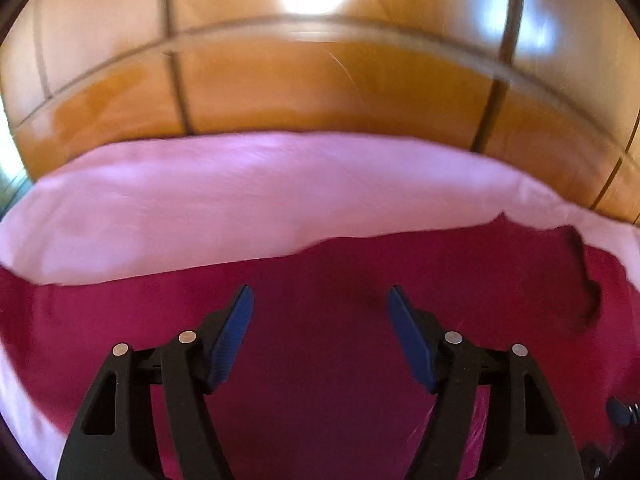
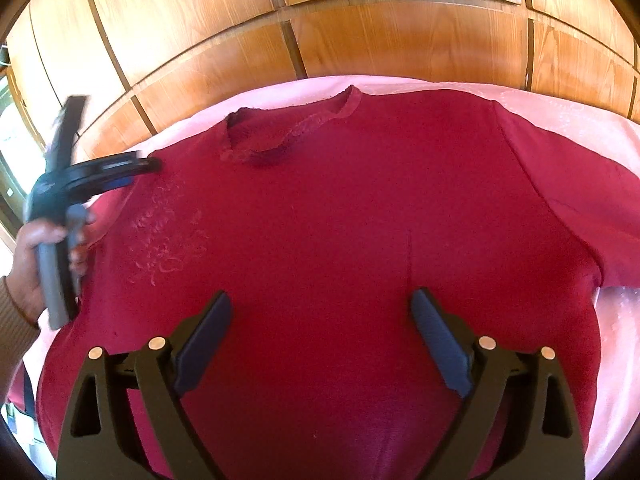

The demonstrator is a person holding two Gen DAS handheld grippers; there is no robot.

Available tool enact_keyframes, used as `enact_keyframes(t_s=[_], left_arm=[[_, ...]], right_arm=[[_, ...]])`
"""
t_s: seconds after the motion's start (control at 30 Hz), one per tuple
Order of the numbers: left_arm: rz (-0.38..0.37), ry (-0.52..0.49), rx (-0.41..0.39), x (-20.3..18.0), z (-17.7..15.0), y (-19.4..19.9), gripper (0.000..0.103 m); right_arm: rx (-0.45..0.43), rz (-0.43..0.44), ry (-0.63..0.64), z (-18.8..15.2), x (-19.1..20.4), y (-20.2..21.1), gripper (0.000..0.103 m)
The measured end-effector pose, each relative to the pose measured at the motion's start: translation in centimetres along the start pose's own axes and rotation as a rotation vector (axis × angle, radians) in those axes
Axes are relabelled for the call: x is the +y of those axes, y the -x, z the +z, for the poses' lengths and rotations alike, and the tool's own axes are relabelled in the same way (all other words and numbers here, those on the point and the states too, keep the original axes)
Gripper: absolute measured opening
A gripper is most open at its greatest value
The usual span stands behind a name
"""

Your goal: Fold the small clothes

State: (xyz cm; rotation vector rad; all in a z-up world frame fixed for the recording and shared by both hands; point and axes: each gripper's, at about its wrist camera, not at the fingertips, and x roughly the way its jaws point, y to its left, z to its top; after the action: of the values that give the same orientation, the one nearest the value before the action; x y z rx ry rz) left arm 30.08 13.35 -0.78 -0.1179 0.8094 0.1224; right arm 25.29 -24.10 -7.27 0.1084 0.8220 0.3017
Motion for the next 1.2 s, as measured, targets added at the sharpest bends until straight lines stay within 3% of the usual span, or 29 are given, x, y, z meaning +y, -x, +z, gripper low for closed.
enact_keyframes(t_s=[0.07,0.17,0.3,0.43,0.5,0.6,0.73,0.9,0.93,0.97,1.0,1.03,1.1,1.2], left_arm=[[0.005,0.079,-0.038,3.8,-0.6,2.4,0.069],[0.074,0.221,-0.09,11.4,-1.7,6.5,0.069],[0.295,0.408,-0.175,23.3,-3.5,11.2,0.069],[0.375,0.529,-0.198,32.4,-4.1,13.3,0.07],[0.351,0.522,-0.181,35.0,-3.4,13.2,0.07],[0.23,0.517,-0.167,37.4,-2.6,12.6,0.086],[0.102,0.459,-0.14,37.6,-0.7,10.1,0.086],[0.046,0.438,-0.087,38.1,0.3,6.3,0.086],[0.03,0.445,-0.073,38.4,0.2,5.8,0.084],[0.013,0.455,-0.06,38.7,-0.3,5.6,0.063],[-0.024,0.462,-0.029,38.8,-0.5,5.2,0.026],[-0.033,0.442,-0.013,38.6,-0.6,5.3,0.013],[-0.005,0.376,-0.041,37.5,-0.7,6.7,0.005],[-0.036,0.353,-0.098,35.9,-0.6,10.5,0.004]], right_arm=[[0.001,-0.006,0.002,0.0,0.2,0.0,0.093],[0.004,-0.016,0.008,0.0,0.4,0.0,0.093],[0.011,-0.042,0.023,-0.1,0.8,-0.1,0.093],[0.019,-0.074,0.043,-0.2,1.3,-0.2,0.093],[0.024,-0.093,0.055,-0.2,1.6,-0.3,0.093],[0.031,-0.109,0.065,-0.2,1.8,-0.5,0.093],[0.037,-0.129,0.075,-0.2,2.1,-0.6,0.094],[0.047,-0.159,0.092,-0.2,2.5,-0.9,0.095],[0.047,-0.159,0.094,-0.2,2.5,-0.9,0.096],[0.047,-0.16,0.094,-0.2,2.4,-0.9,0.096],[0.047,-0.161,0.093,-0.3,2.4,-0.9,0.096],[0.048,-0.161,0.094,-0.3,2.4,-0.9,0.096],[0.049,-0.162,0.095,-0.3,2.4,-0.9,0.096],[0.049,-0.162,0.094,-0.4,2.5,-0.9,0.096]])
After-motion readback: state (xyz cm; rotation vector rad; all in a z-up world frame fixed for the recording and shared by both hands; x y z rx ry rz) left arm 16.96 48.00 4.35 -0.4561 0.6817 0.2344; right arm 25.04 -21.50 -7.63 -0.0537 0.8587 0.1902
